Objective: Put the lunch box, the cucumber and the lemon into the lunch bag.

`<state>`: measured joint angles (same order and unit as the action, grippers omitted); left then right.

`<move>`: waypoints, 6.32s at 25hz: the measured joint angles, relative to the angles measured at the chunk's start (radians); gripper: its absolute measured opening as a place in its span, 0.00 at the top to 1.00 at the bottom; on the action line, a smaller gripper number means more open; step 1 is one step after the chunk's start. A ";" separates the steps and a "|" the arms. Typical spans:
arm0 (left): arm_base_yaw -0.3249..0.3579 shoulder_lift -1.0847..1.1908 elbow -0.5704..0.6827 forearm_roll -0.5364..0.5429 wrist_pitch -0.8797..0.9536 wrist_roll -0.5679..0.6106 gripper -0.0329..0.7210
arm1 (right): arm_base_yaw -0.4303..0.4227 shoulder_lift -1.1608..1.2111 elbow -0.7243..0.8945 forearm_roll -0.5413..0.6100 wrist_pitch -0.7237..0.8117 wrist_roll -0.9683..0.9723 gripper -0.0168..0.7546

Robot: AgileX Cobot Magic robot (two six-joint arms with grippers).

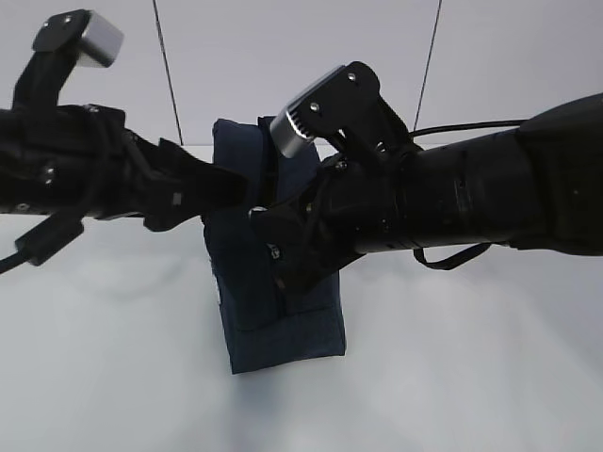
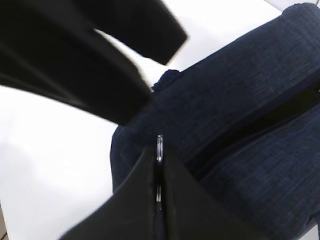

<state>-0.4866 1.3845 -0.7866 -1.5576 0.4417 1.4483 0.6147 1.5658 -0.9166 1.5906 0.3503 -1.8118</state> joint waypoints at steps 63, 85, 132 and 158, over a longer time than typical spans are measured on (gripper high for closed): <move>0.194 0.078 0.259 -0.235 0.293 0.607 0.96 | 0.000 0.000 -0.019 -0.054 0.131 0.039 0.97; 0.194 0.078 0.259 -0.243 0.297 0.607 0.96 | 0.000 0.012 -0.097 -0.083 0.007 0.043 0.97; 0.194 0.078 0.259 -0.237 0.283 0.609 0.96 | -0.126 0.068 -0.250 -0.457 0.409 0.643 0.97; 0.194 0.078 0.259 -0.237 0.289 0.611 0.96 | -0.175 0.182 -0.406 -0.603 0.483 0.951 0.97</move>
<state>-0.2924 1.4621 -0.5280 -1.7942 0.7305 2.0590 0.4400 1.7473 -1.3222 0.9877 0.8335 -0.8612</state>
